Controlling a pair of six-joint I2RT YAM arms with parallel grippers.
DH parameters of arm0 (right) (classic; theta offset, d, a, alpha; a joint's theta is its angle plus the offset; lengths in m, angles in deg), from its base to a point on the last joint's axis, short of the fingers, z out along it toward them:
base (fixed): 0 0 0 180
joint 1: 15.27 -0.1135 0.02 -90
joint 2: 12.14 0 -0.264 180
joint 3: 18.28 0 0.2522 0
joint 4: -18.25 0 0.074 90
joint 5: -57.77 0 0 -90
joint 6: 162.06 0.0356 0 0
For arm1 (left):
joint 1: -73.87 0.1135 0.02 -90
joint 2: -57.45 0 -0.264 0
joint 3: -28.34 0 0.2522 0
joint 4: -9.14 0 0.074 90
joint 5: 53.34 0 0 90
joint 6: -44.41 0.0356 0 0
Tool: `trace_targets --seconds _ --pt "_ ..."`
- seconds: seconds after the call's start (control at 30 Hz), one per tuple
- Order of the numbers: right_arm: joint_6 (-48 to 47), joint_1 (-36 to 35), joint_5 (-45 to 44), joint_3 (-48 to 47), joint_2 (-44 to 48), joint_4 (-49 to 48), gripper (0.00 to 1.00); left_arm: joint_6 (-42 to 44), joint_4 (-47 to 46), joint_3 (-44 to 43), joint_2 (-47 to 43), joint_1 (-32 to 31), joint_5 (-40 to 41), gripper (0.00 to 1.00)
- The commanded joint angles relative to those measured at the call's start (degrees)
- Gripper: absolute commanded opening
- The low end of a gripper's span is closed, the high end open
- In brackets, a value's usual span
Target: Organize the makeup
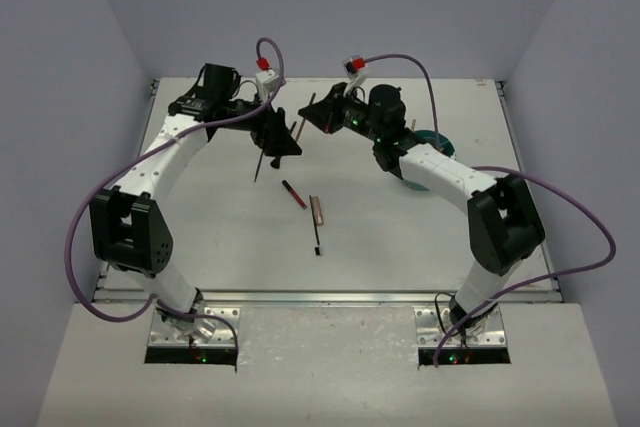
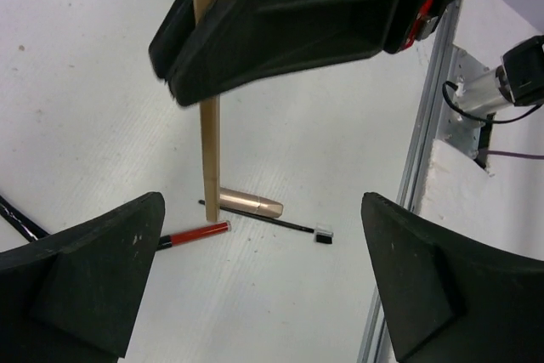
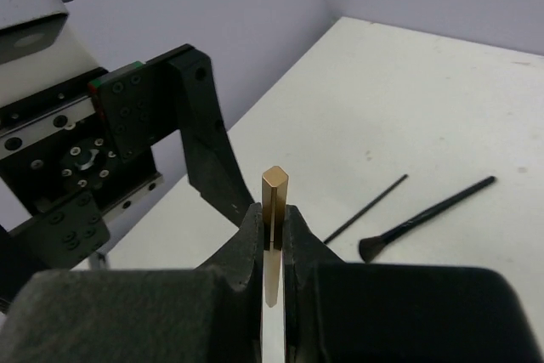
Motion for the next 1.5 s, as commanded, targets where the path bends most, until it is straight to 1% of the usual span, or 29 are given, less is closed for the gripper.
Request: trace_targets --seconds 0.0,0.1,0.2,0.27,0.3,0.37,0.47,0.63,0.7,0.77,1.0,1.03,1.1,1.13,1.17,1.27,1.37,1.43,1.47 --pt "-6.4 3.5 -9.4 3.2 7.3 -0.4 0.0 -2.9 -0.5 -0.5 -0.8 -0.5 3.9 1.0" --pt "-11.1 9.1 -16.4 4.3 10.9 6.5 0.0 -5.0 -1.2 -0.2 -0.2 -0.3 11.5 1.0" --pt "-20.4 12.0 -23.3 5.0 13.1 11.0 0.0 -7.1 -2.3 0.4 0.2 0.0 18.0 1.0" --pt "-27.1 14.1 -30.8 6.0 13.0 12.0 0.0 -7.7 -2.2 0.3 1.7 0.1 21.1 1.0" --pt "-27.5 14.8 -31.3 6.3 12.7 12.2 0.0 -7.8 -2.0 0.4 2.1 0.1 21.9 1.0" --pt "-30.2 16.2 -36.0 6.9 11.1 12.4 0.0 -7.8 -1.5 0.4 3.0 0.4 23.1 1.0" --pt "-30.7 17.2 -36.9 6.7 9.4 12.4 0.0 -6.9 -1.5 1.4 3.2 0.5 25.0 1.0" --pt "-28.7 17.2 -39.0 7.4 7.3 13.0 0.0 -5.2 -2.2 4.9 3.1 0.7 31.2 1.0" --pt "-27.5 17.2 -40.1 8.7 7.0 13.0 0.0 -4.6 -2.1 7.0 3.4 0.7 34.9 1.0" --pt "-27.0 17.2 -40.4 9.4 6.7 13.0 0.0 -3.9 -2.1 8.2 4.0 0.7 36.6 1.0" --pt "-22.9 17.2 -37.6 11.4 5.4 14.9 0.0 -2.9 -1.6 11.4 6.9 0.7 40.4 1.0" --pt "-22.9 17.2 -36.8 11.1 5.3 16.0 0.05 -2.6 -1.1 11.7 7.4 0.7 41.2 1.0" --pt "-23.1 17.2 -36.0 9.8 5.2 18.6 0.2 -2.0 -0.8 12.7 8.1 0.7 42.6 1.0" --pt "-23.3 17.2 -35.7 9.4 5.4 19.4 0.31 -1.9 -0.8 13.1 8.2 0.7 42.9 1.0" --pt "-23.6 17.2 -35.6 8.9 5.6 20.1 0.44 -1.7 -0.8 13.5 8.3 0.7 43.0 1.0" --pt "-24.6 17.2 -36.0 8.0 7.9 21.2 0.59 -1.3 -0.9 14.7 8.2 0.7 42.7 1.0" --pt "-26.4 16.4 -36.1 8.0 11.5 21.3 0.63 -0.4 -1.1 15.3 8.0 0.7 42.7 1.0" --pt "-28.9 14.6 -37.2 7.6 13.5 22.4 0.63 0.6 -1.3 15.9 8.0 0.6 42.7 1.0" --pt "-31.1 12.6 -39.2 7.3 14.3 23.8 0.64 1.4 -1.5 16.2 7.9 0.6 42.5 1.0"
